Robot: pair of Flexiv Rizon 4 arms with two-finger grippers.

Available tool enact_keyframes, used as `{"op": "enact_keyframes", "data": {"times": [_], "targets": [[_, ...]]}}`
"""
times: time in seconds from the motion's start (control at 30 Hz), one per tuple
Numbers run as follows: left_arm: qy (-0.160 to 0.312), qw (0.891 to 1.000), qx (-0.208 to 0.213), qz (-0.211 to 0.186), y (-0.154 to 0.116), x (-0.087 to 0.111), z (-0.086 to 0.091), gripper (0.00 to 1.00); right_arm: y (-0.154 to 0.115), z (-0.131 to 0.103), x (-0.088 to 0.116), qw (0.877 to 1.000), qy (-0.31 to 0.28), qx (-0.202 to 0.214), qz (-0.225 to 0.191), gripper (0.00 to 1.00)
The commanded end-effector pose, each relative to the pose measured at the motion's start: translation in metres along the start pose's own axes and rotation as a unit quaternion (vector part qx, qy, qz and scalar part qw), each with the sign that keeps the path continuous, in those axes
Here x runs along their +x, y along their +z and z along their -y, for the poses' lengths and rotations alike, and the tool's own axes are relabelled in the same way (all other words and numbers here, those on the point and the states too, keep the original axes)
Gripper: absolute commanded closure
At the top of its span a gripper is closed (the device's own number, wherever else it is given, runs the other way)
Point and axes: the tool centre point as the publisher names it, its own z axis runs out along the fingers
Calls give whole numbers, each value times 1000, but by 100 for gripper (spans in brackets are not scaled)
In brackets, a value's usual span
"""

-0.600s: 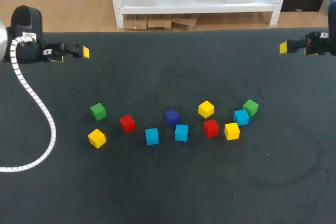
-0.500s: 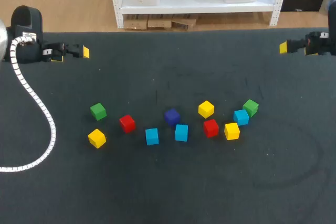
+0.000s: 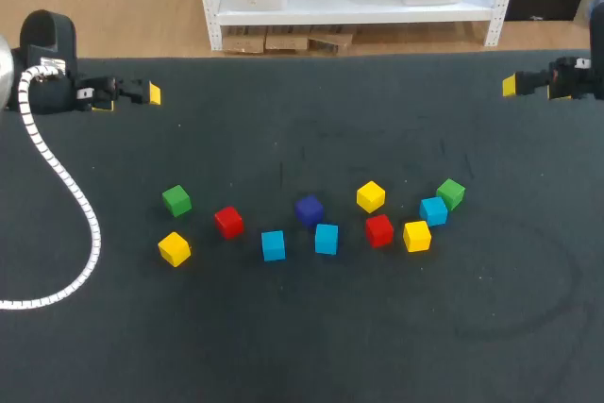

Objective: Place the blue cubes, place green cubes on the blue cubes, place the yellow cubes on the green cubes, then place the red cubes on the yellow cubes, and place purple cube on the red cubes.

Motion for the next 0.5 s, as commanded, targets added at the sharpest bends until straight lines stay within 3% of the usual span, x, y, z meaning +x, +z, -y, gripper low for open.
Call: {"op": "enact_keyframes", "data": {"times": [0.03,0.4,0.5], "targets": [[0,1000,0,0,0,0,0,0,0,0,0,1000,0,0,0,0],[0,1000,0,0,0,0,0,0,0,0,0,1000,0,0,0,0],[0,1000,0,0,0,0,0,0,1,5,-10,999,-25,-24,-4,0]]}}
